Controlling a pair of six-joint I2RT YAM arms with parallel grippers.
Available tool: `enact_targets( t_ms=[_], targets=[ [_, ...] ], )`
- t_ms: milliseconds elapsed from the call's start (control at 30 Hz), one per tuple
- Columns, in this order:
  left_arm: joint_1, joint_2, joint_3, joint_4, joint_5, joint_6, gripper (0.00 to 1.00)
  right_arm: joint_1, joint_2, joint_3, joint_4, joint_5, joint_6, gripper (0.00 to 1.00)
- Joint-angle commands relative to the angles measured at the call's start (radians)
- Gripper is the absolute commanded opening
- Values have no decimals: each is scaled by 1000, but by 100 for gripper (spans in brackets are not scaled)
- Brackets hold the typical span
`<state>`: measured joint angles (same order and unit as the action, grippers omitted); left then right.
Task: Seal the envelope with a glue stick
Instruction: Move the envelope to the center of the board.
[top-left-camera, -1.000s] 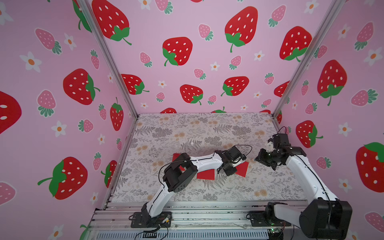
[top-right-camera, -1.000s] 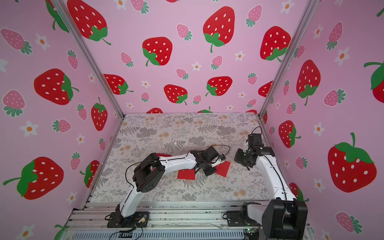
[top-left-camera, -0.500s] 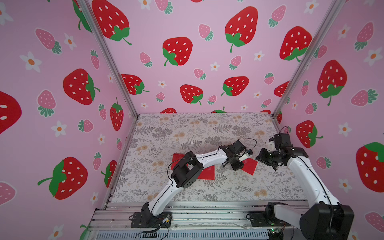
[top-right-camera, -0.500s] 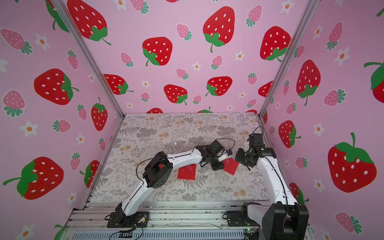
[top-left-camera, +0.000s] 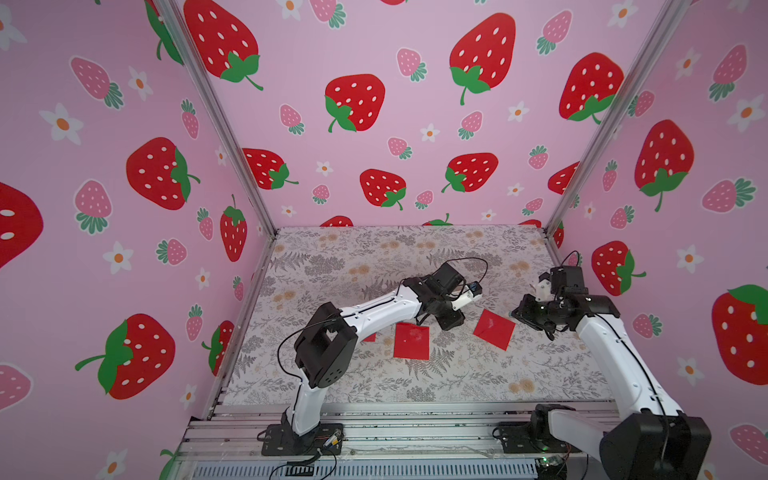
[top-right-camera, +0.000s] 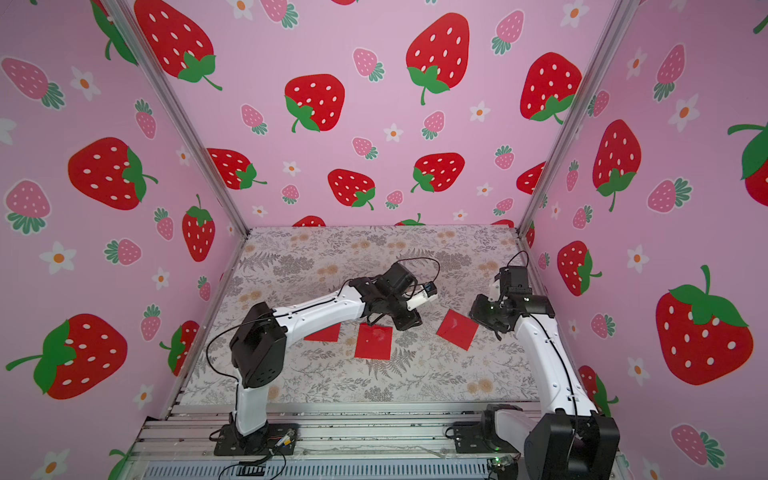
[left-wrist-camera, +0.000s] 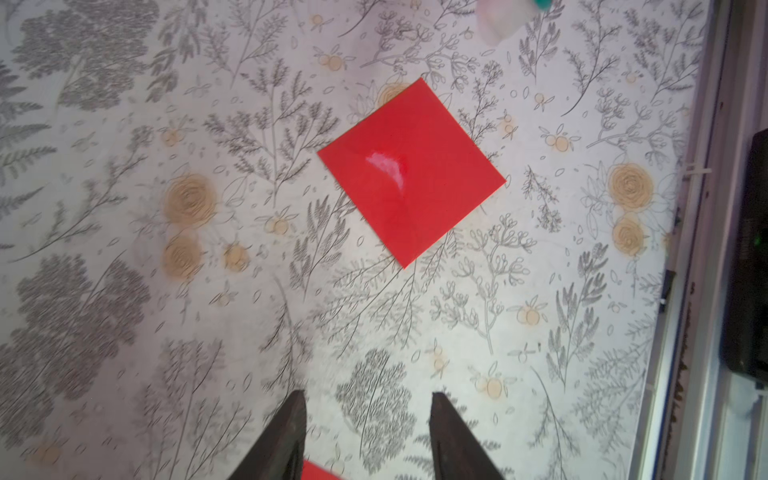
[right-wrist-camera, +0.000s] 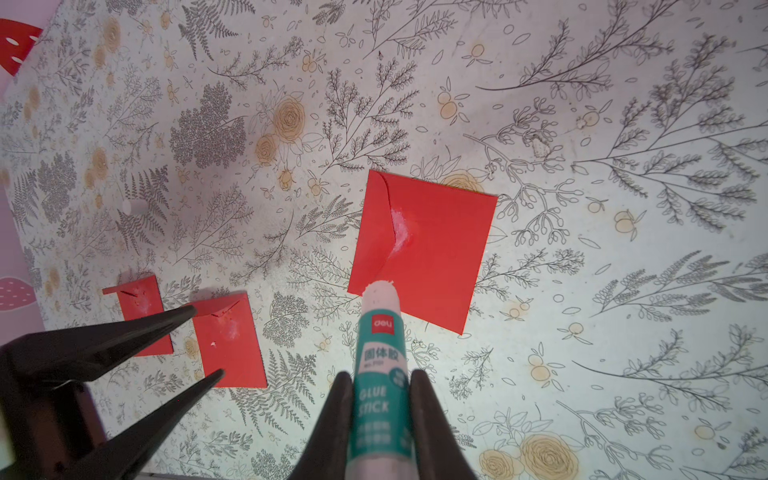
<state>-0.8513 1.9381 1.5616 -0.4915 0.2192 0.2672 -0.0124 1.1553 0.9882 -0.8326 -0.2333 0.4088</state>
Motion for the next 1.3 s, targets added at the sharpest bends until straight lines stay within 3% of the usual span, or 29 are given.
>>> enact_targets(
  t_ms=[0, 233, 367, 533, 1267],
  targets=[
    [61, -73, -108, -43, -22, 33, 51, -6, 6, 5, 7, -22, 12, 0],
    [187, -163, -248, -35, -40, 52, 51, -6, 61, 40, 4, -40, 7, 0],
    [217, -178, -311, -1, -112, 52, 49, -5, 77, 56, -3, -38, -5, 0],
    [256, -208, -396, 57, -108, 66, 50, -4, 90, 68, -11, -30, -8, 0],
    [291, -109, -352, 0, -41, 128, 49, 12, 133, 102, -32, -26, -17, 0]
  ],
)
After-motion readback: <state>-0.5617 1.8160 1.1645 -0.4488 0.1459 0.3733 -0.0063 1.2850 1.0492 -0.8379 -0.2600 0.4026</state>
